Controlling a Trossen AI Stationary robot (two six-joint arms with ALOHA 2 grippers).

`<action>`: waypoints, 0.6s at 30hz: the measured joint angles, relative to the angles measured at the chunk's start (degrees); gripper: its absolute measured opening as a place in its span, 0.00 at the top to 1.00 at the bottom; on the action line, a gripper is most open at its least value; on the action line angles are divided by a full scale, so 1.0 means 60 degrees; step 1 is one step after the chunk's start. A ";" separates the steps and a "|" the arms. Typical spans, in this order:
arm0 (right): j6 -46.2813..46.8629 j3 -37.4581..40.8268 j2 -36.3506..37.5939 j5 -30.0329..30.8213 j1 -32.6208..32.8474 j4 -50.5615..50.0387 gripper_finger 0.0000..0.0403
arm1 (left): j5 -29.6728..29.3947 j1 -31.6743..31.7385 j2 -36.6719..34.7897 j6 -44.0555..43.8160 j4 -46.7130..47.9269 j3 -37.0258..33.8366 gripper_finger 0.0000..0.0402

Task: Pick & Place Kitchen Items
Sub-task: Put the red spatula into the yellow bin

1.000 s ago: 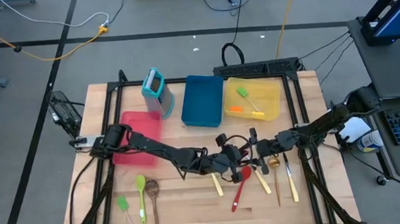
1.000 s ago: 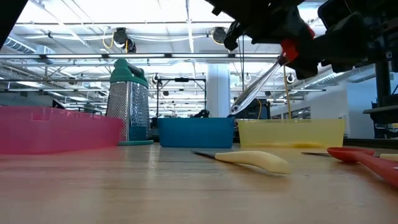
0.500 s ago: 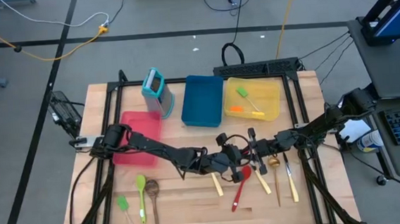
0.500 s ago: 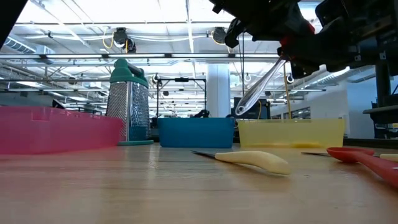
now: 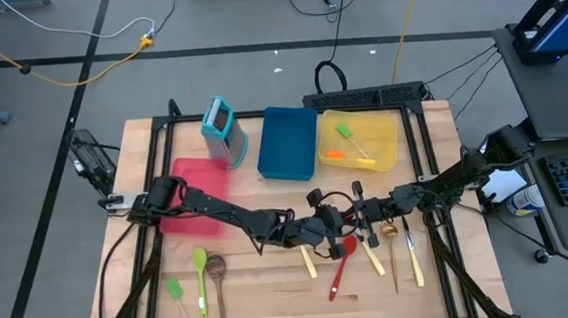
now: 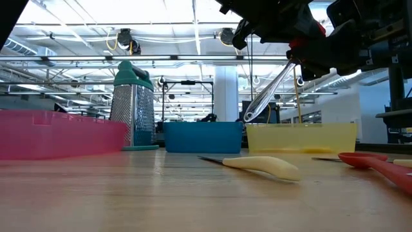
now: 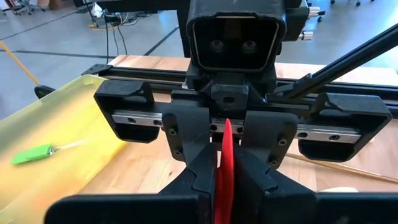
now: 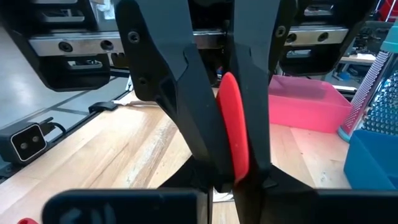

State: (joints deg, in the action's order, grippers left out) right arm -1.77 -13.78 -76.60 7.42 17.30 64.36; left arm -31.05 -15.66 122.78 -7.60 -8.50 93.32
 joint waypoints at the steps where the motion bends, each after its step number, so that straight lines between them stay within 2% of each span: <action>1: -0.0001 0.0000 0.0000 0.0013 -0.0004 0.0000 0.94 | 0.0000 -0.0007 0.0000 0.0000 0.0006 0.0000 0.91; 6: -0.0013 0.0000 0.0000 0.0037 -0.0004 -0.0040 0.94 | 0.0109 -0.0025 0.0000 -0.0010 0.0207 0.0007 0.89; 11: -0.0151 0.0000 0.0000 0.0039 -0.0034 -0.0071 0.94 | 0.0123 -0.0022 -0.0004 -0.0176 0.0297 0.0007 0.78; 18: -0.0151 0.0000 0.0015 0.0042 -0.0227 -0.0127 0.94 | -0.0811 -0.0214 -0.0004 -0.0065 0.0388 0.0007 0.63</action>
State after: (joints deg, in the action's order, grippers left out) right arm -2.68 -13.78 -76.51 7.67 15.94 63.60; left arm -35.91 -16.94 122.76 -7.99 -6.17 93.36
